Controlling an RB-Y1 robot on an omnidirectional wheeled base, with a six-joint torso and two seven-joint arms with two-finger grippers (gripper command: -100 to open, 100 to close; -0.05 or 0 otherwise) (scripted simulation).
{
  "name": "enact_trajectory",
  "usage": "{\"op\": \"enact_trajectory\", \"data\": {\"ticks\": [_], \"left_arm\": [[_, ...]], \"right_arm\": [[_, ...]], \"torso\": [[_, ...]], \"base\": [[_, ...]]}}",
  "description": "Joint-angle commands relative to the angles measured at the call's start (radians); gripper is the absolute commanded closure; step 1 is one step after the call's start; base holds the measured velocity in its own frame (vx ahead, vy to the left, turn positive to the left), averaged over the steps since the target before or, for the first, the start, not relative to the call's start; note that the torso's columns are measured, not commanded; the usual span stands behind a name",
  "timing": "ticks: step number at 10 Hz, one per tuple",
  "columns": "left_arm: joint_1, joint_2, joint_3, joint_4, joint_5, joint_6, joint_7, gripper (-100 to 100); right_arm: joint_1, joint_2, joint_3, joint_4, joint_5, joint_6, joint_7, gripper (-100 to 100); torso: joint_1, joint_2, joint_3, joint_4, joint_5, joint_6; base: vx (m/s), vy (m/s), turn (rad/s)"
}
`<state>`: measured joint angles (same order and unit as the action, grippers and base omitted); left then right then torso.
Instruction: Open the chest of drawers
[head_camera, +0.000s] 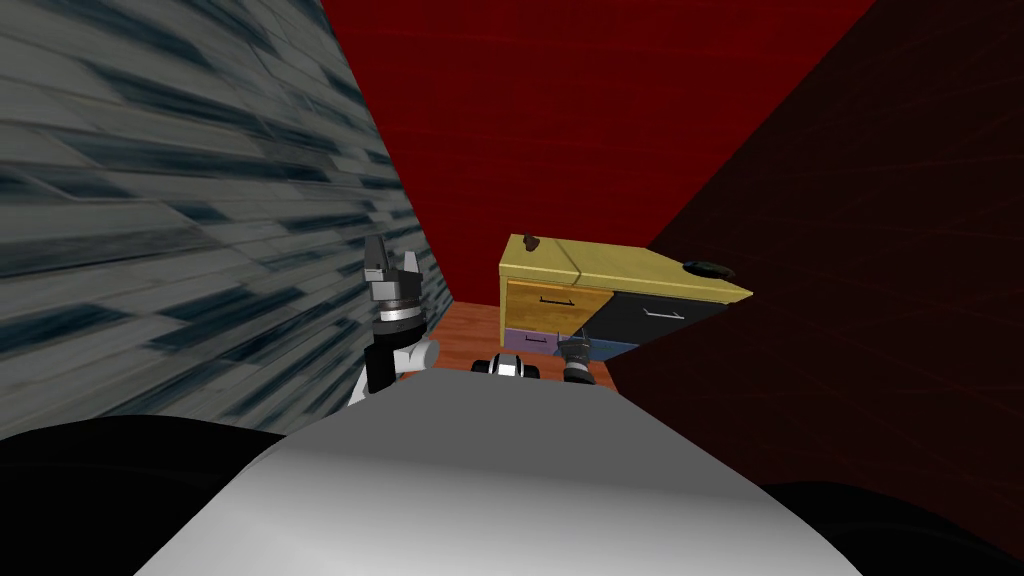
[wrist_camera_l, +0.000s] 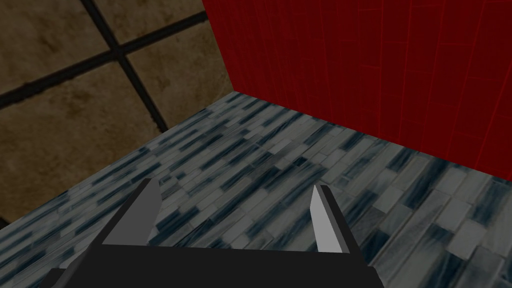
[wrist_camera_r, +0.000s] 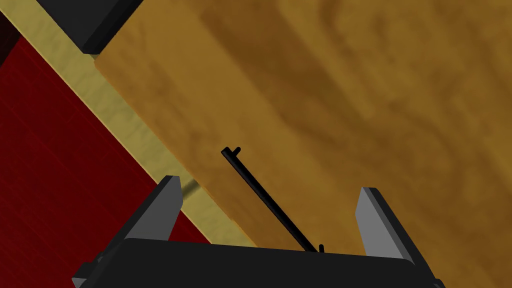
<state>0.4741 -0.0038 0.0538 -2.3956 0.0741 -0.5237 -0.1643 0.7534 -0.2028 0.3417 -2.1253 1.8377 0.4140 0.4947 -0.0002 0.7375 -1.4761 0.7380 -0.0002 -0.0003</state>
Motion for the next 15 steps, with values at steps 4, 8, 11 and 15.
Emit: {"op": "enact_trajectory", "data": {"ticks": [4, 8, 11, 15], "left_arm": [[0.000, 0.000, 0.000, 0.000, 0.000, 0.000, 0.000, 0], [0.000, 0.000, 0.000, 0.000, 0.000, 0.000, 0.000, 0], [0.000, 0.000, 0.000, 0.000, 0.000, 0.000, 0.000, 0], [0.000, 0.000, 0.000, 0.000, 0.000, 0.000, 0.000, 0]], "right_arm": [[-0.004, 0.002, 0.017, 0.048, 0.159, 0.079, 0.012, -100], [-0.006, 0.001, 0.024, 0.066, 0.263, 0.108, 0.016, -100], [-0.009, -0.004, 0.036, 0.100, 0.355, 0.162, 0.022, -100], [-0.012, -0.012, 0.046, 0.128, 0.469, 0.208, 0.027, -100]], "torso": [[0.001, 0.000, 0.000, 0.000, 0.000, 0.000], [0.000, 0.001, 0.001, 0.000, 0.000, 0.000], [0.001, 0.000, 0.000, 0.000, 0.000, 0.000], [0.000, 0.001, 0.000, 0.000, 0.000, 0.000]], "base": [[0.034, 0.021, 0.058], [0.036, 0.012, 0.039], [0.054, 0.020, 0.070], [0.041, 0.017, 0.050]]}}
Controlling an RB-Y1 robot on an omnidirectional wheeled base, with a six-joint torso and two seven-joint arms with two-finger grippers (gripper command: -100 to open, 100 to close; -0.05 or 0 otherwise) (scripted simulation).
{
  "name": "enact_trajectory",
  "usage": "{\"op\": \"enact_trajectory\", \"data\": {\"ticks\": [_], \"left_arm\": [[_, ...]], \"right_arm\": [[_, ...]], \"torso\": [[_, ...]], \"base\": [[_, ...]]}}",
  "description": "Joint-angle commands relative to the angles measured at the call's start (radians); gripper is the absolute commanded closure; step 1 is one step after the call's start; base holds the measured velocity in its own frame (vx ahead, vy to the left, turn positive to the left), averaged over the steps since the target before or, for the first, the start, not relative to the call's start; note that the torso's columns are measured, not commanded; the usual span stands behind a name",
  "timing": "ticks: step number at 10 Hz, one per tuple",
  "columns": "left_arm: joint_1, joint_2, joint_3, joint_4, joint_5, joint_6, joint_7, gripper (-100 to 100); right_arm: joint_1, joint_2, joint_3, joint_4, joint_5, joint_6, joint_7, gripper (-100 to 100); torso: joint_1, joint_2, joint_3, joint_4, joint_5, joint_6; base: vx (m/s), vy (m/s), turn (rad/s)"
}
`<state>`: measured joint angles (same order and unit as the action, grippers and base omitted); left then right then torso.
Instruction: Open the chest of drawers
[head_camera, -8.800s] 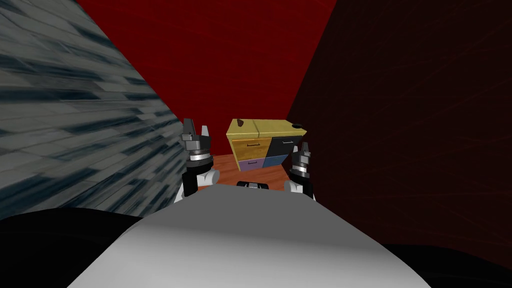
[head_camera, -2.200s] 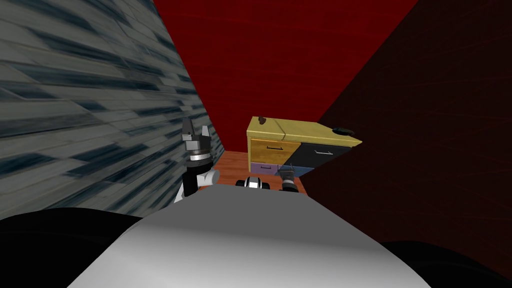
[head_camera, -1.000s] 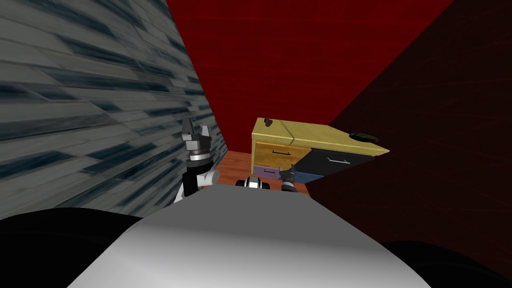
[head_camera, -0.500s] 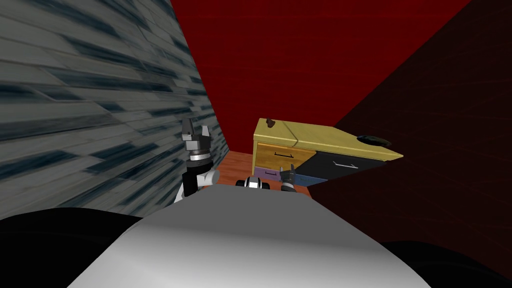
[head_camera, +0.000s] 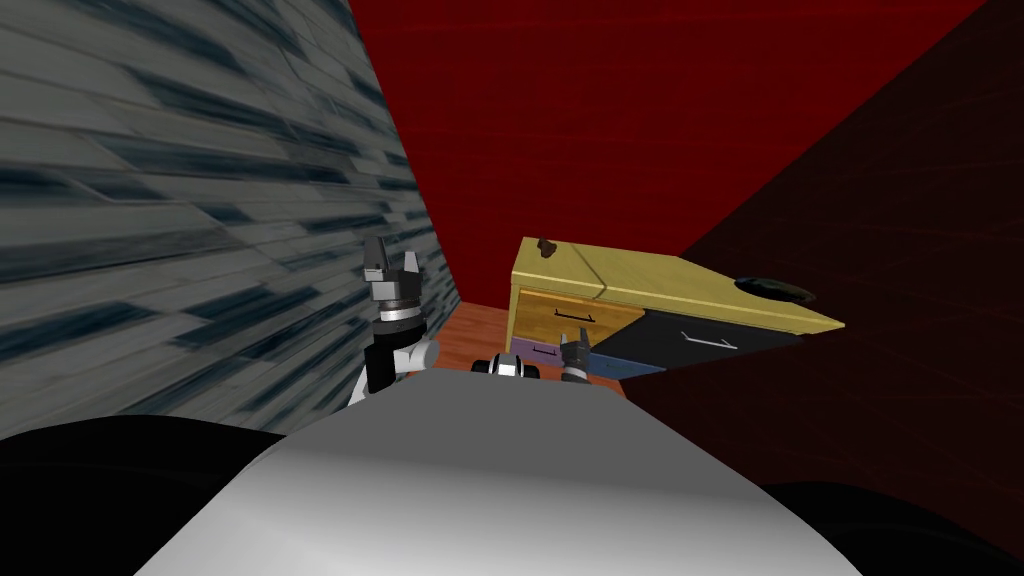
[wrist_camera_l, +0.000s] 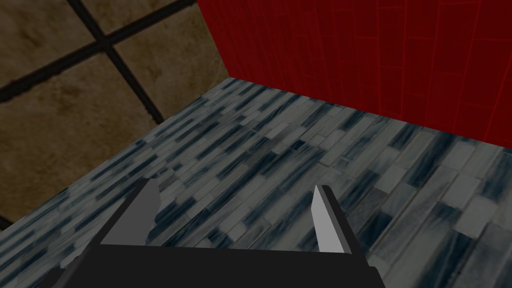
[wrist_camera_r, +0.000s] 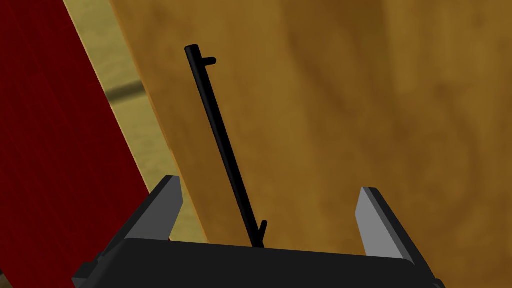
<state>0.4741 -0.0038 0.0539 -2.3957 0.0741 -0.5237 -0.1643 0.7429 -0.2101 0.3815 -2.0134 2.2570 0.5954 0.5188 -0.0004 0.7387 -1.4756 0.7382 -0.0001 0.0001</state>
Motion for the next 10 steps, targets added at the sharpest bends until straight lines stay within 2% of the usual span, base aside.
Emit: {"op": "enact_trajectory", "data": {"ticks": [1, 6, 8, 9, 10], "left_arm": [[0.000, 0.000, 0.000, 0.000, 0.000, 0.000, 0.000, 0], [0.000, 0.000, 0.000, 0.000, 0.000, 0.000, 0.000, 0], [0.000, 0.000, 0.000, 0.000, 0.000, 0.000, 0.000, 0], [0.000, 0.000, 0.000, 0.000, 0.000, 0.000, 0.000, 0], [0.000, 0.000, 0.000, 0.000, 0.000, 0.000, 0.000, 0]], "right_arm": [[-0.001, -0.005, 0.007, 0.016, 0.066, 0.027, 0.003, -100], [-0.003, -0.026, 0.023, 0.052, 0.207, 0.092, 0.012, -100], [-0.003, -0.034, 0.027, 0.059, 0.243, 0.107, 0.015, -100], [-0.004, -0.030, 0.027, 0.058, 0.233, 0.102, 0.015, -100], [-0.054, -0.044, -0.009, 0.108, 0.185, 0.118, 0.064, -100]], "torso": [[0.000, 0.000, 0.000, 0.000, 0.000, 0.000], [0.001, -0.001, 0.000, 0.000, 0.000, 0.000], [0.000, -0.001, -0.001, 0.000, 0.000, 0.000], [0.000, 0.000, 0.000, 0.000, 0.000, 0.000], [0.000, 0.001, 0.001, 0.000, 0.000, 0.000]], "base": [[0.034, 0.010, 0.041], [0.038, 0.014, 0.053], [0.043, 0.009, 0.036], [0.013, 0.003, 0.003], [-0.101, -0.033, 0.394]]}}
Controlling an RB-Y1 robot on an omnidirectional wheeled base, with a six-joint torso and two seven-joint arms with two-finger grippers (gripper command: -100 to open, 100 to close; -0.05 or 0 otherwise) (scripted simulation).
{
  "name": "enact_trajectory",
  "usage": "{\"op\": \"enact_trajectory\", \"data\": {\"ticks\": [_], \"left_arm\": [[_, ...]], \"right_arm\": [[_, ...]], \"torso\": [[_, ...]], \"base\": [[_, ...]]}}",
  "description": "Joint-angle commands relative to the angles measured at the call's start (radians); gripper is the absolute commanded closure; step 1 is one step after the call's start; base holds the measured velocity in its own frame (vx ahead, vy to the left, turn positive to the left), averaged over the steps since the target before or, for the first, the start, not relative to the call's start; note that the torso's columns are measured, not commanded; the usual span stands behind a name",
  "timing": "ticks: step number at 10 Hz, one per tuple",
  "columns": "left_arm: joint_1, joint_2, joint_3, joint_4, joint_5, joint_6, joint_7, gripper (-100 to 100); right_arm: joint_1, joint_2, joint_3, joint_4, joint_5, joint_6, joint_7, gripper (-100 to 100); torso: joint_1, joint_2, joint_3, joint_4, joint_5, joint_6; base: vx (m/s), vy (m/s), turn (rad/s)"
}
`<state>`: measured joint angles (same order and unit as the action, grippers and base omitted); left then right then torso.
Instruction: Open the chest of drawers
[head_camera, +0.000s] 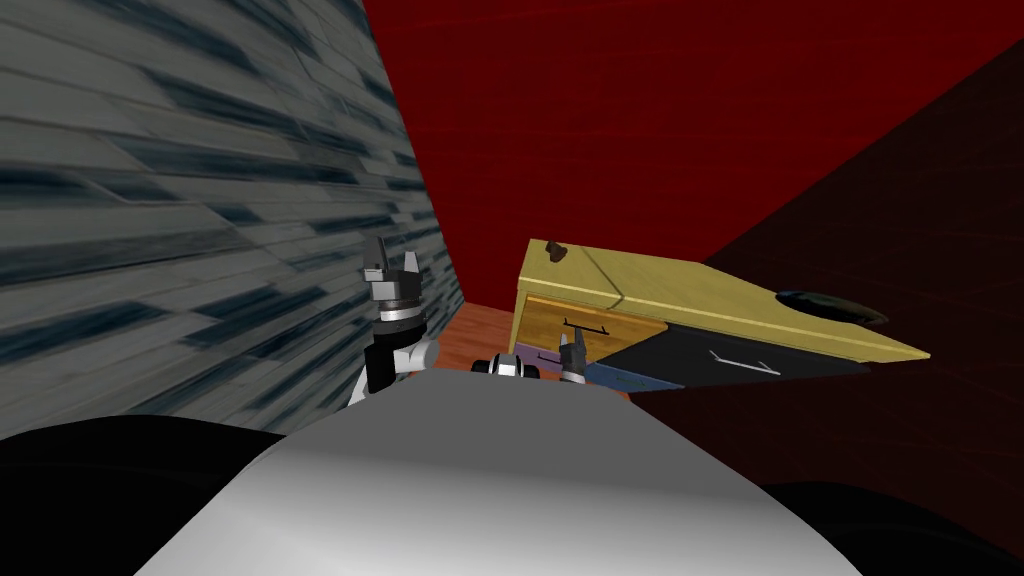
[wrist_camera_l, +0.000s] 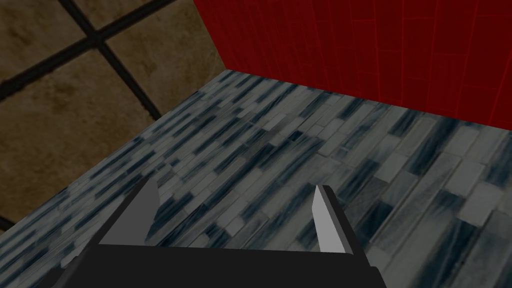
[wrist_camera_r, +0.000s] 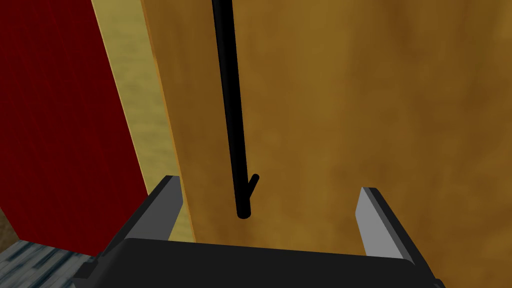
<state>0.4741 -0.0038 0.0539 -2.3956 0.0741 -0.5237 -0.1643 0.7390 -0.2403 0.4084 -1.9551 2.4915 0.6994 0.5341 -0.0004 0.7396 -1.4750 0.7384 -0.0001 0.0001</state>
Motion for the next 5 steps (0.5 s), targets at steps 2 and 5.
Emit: {"op": "enact_trajectory", "data": {"ticks": [2, 5], "left_arm": [[0.000, 0.000, 0.000, 0.000, 0.000, 0.000, 0.000, 0], [0.000, 0.000, 0.000, 0.000, 0.000, 0.000, 0.000, 0]], "right_arm": [[-0.080, -0.014, -0.036, 0.064, -0.085, 0.014, 0.049, -100], [-0.160, -0.028, -0.071, 0.127, -0.170, 0.029, 0.098, -100]], "torso": [[-0.002, 0.005, 0.003, 0.002, -0.001, 0.000], [0.001, -0.001, 0.000, 0.000, 0.000, 0.000]], "base": [[-0.122, -0.041, 0.119], [-0.135, -0.012, 0.198]]}}
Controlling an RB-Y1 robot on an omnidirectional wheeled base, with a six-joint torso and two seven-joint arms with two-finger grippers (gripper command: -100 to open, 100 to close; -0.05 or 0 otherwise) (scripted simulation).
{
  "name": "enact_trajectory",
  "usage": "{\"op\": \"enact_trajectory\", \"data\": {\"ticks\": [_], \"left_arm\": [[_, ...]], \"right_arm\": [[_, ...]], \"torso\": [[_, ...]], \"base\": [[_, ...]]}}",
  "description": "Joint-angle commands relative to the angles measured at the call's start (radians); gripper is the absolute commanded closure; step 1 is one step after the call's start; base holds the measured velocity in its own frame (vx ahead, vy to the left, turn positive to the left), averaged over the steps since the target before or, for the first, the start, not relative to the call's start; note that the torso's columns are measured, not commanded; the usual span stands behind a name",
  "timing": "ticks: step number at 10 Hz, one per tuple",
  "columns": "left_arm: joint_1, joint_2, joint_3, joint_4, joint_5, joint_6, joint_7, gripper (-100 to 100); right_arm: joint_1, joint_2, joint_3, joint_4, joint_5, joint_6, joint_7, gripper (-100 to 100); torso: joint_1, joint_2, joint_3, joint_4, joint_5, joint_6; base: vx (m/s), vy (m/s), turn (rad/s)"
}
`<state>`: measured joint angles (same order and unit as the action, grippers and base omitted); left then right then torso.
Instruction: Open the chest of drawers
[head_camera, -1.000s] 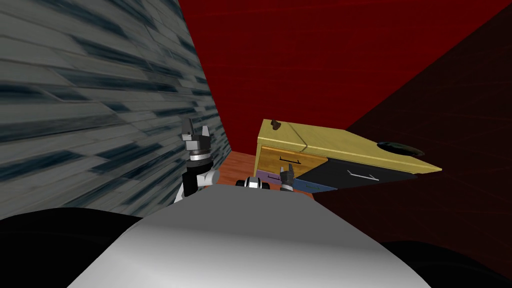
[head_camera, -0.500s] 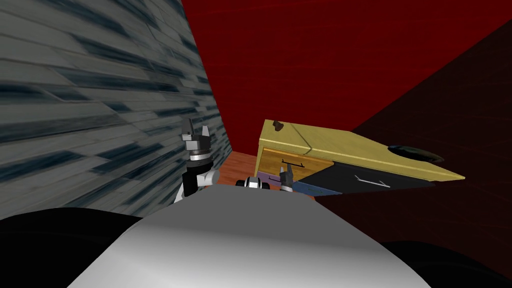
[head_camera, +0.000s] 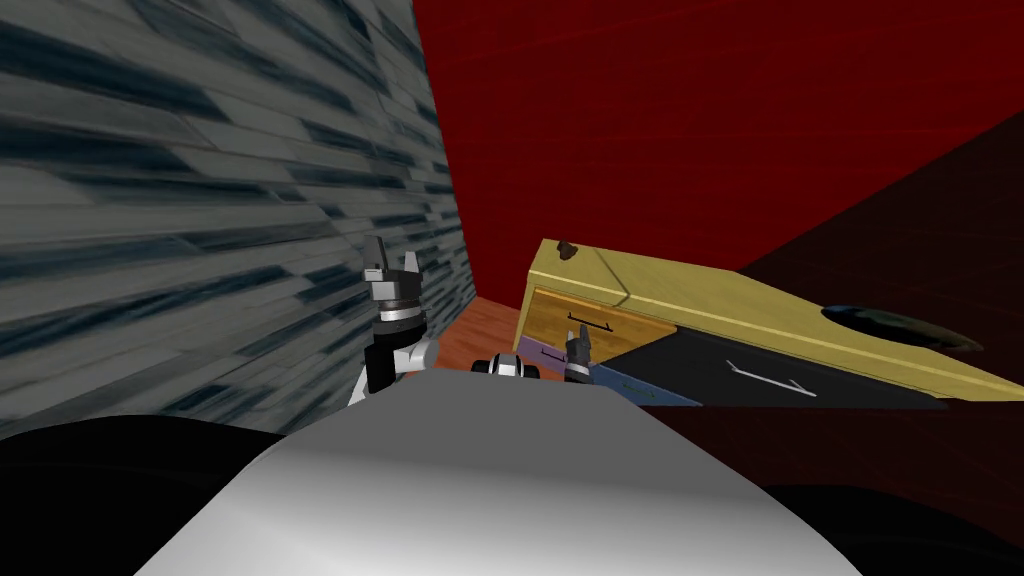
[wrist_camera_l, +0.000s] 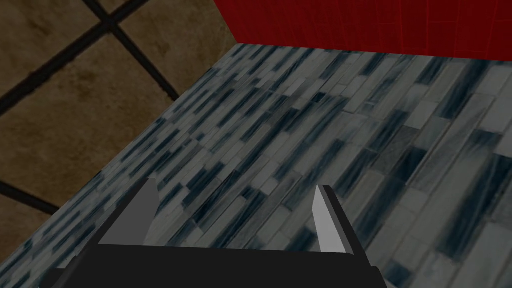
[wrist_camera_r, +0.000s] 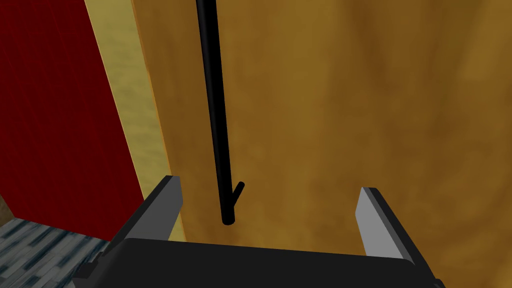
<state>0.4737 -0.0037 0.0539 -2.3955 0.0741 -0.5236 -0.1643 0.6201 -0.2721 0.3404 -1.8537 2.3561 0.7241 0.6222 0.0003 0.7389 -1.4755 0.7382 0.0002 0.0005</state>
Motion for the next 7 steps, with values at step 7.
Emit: {"op": "enact_trajectory", "data": {"ticks": [7], "left_arm": [[0.000, 0.000, 0.000, 0.000, 0.000, 0.000, 0.000, 0]], "right_arm": [[-0.240, -0.038, -0.110, 0.201, -0.240, 0.047, 0.157, -100]], "torso": [[-0.001, -0.002, -0.001, -0.001, 0.000, 0.000]], "base": [[-0.118, -0.007, 0.216]]}}
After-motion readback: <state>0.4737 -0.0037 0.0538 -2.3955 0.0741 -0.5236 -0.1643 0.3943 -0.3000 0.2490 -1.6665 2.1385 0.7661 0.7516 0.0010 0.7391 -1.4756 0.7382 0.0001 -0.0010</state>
